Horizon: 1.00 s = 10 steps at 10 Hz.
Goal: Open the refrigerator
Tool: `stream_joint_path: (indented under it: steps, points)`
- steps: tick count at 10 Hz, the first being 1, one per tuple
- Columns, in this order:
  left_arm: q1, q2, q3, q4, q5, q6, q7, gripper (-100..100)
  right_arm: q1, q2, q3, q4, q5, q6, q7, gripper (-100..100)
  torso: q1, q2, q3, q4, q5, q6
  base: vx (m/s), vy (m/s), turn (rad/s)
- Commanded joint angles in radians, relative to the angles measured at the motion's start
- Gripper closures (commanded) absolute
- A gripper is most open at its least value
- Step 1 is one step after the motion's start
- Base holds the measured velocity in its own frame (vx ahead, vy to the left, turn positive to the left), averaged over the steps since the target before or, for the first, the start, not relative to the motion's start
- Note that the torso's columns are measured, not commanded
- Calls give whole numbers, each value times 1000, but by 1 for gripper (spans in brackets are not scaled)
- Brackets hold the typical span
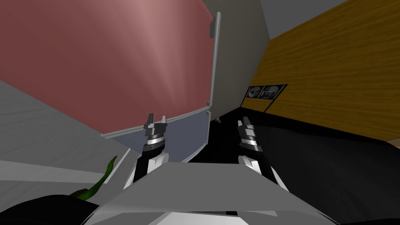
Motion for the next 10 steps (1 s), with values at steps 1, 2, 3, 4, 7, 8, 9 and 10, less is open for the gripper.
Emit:
stream_joint_path:
  steps: [1,2,3,4,7,8,9,10]
  points:
    - [0,0,0,0,0,0,0,0,0,0,0,0,0,0,0,0,0,74,-148,74,0,0,0,0,0]
    - [0,0,0,0,0,0,0,0,0,0,0,0,0,0,0,0,0,148,-295,148,0,0,0,0,0]
    - [-22,34,4,11,-14,29,19,-100,0,0,0,0,0,0,0,0,0,221,-443,221,0,0,1,-10,-58]
    - [-37,48,6,18,-23,48,32,-100,0,0,0,0,0,0,0,0,0,255,-512,254,0,0,-10,-19,-119]
    - [-98,83,17,45,-61,122,86,-100,0,0,0,1,0,0,0,0,-1,268,-536,268,0,0,-19,-32,-91]
    - [-123,92,22,55,-76,154,109,-100,0,0,0,0,0,0,0,0,0,268,-537,268,0,0,-17,-32,-122]
    - [-123,92,22,55,-76,162,109,-100,0,0,0,1,0,0,0,0,0,268,-537,268,0,0,-9,-22,-64]
    - [-151,102,27,66,-94,196,133,-100,0,0,0,1,0,0,0,0,1,268,-537,268,0,0,-9,-28,-82]
